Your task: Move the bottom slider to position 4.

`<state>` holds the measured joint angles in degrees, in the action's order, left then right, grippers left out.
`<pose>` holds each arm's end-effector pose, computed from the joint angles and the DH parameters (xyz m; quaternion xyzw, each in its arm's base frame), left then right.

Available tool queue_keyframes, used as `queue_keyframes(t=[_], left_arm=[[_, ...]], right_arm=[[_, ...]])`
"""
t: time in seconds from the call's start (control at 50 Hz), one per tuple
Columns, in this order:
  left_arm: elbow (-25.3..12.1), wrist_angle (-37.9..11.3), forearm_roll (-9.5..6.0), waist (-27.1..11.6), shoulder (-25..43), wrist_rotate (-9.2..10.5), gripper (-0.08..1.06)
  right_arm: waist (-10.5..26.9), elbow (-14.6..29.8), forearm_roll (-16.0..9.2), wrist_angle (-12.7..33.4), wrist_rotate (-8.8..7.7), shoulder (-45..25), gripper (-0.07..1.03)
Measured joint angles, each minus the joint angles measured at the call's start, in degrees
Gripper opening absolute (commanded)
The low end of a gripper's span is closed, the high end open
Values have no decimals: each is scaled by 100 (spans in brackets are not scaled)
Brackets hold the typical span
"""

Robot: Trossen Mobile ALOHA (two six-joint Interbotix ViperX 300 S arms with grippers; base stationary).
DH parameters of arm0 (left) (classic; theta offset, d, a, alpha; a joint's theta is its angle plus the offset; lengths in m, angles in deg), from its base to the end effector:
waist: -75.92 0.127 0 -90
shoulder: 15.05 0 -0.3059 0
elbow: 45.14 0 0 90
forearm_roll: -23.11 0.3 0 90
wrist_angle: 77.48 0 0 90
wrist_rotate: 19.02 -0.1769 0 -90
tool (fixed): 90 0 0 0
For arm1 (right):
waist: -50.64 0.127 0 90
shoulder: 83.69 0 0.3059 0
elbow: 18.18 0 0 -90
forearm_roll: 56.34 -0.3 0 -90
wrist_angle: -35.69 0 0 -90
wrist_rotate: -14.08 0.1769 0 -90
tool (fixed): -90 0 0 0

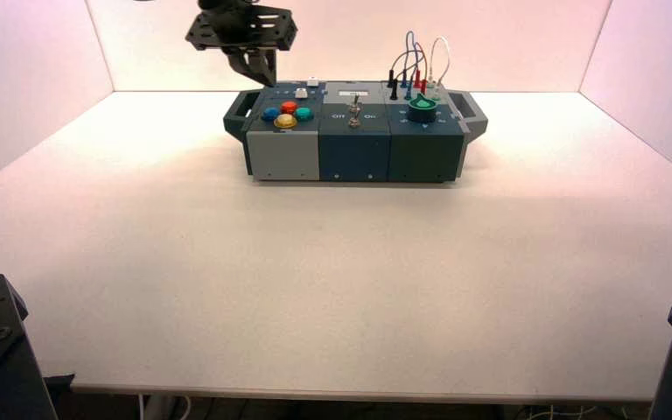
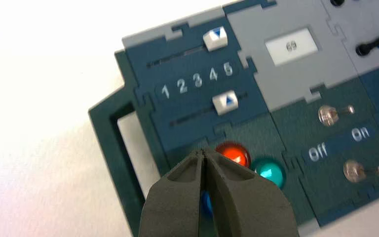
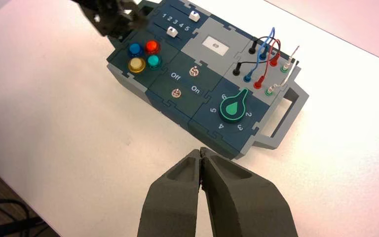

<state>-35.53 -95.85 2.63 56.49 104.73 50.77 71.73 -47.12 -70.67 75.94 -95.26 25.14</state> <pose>0.4465 -0.1782 0.0552 0.0593 0.4703 -0.1991 0.8577 0.2791 0.1380 0.2311 -0.1067 0.3979 0.2668 0.8713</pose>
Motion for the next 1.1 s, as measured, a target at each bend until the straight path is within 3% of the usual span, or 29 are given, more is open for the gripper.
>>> queue_keyframes(t=[0.42, 1.1], left_arm=[[-457, 220, 0, -105, 492, 0, -4], [-598, 457, 0, -185, 773, 0, -4]], right_arm=[[0, -9, 0, -9, 0, 9, -2], [0, -70, 0, -9, 9, 35, -2]])
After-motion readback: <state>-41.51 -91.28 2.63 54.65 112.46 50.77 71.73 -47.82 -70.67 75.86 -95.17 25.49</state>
